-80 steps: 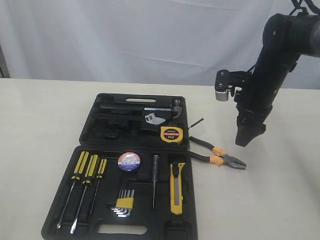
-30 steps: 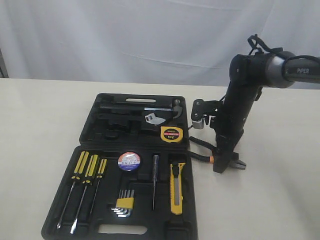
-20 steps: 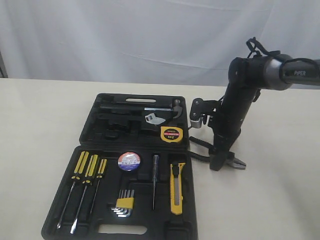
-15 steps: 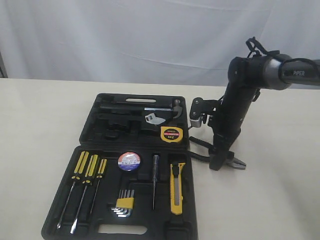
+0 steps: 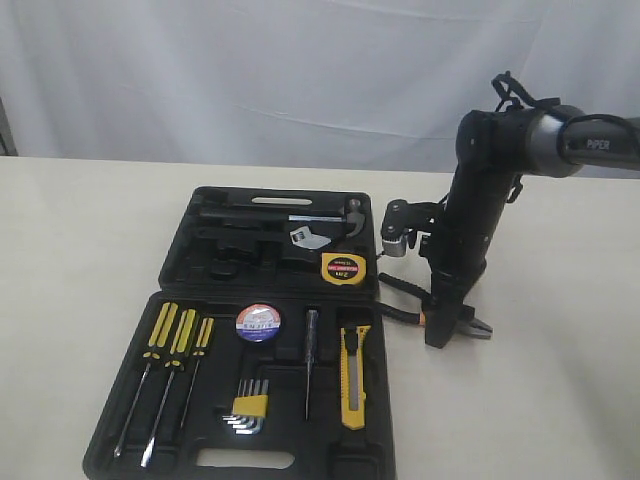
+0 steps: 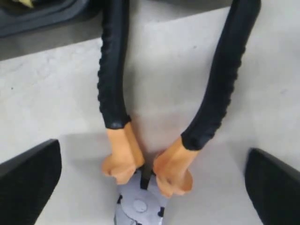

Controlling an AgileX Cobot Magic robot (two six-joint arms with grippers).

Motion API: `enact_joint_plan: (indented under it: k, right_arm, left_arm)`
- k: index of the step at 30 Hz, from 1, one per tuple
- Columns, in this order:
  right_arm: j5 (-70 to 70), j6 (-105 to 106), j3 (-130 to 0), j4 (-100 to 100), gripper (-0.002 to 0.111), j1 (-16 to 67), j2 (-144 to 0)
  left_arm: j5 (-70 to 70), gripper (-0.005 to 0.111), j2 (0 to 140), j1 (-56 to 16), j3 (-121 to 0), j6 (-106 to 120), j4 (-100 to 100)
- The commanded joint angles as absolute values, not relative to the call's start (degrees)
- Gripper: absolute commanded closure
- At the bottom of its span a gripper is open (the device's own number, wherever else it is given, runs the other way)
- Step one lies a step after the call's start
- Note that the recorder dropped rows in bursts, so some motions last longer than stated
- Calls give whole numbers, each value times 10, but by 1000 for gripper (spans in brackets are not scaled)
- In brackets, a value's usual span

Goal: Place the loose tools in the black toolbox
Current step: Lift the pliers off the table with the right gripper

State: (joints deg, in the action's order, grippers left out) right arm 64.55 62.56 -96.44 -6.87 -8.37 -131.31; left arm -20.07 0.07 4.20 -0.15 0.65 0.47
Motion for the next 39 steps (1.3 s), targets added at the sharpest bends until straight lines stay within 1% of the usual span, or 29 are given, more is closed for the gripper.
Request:
enact_joint_plan:
  k: [1, 3, 4, 8, 10, 13, 14, 15, 24, 34, 39]
  right_arm:
    - [669, 602, -953, -76, 5, -85, -1337]
    - [669, 595, -953, -73, 14, -85, -1337]
    - [669, 595, -953, -73, 22, -85, -1337]
    - [669, 592, -953, -73, 65, -85, -1337]
    - [670, 586, -953, -73, 83, -85, -1337]
    - [685, 586, -953, -69, 102, -85, -1337]
    - [691, 586, -953, -69, 107, -85, -1337]
    - [695, 586, -953, -69, 109, -85, -1337]
    - [700, 591, -953, -62, 109, -85, -1310]
    - [700, 589, -953, 53, 109, -85, -1186]
    - [700, 591, -953, 40, 109, -84, -1138]
  left_arm:
    - [-196, 107, 0, 39, 0, 4, 0]
    - [-196, 107, 0, 39, 0, 4, 0]
    - [-196, 107, 0, 39, 0, 4, 0]
    - [-196, 107, 0, 39, 0, 4, 0]
    - [-196, 107, 0, 39, 0, 4, 0]
    - [-196, 107, 0, 39, 0, 4, 0]
    - [-196, 107, 0, 39, 0, 4, 0]
    - [-196, 107, 0, 39, 0, 4, 0]
    - [-196, 107, 0, 39, 0, 4, 0]
    - [-196, 107, 0, 39, 0, 4, 0]
    - [-196, 107, 0, 39, 0, 4, 0]
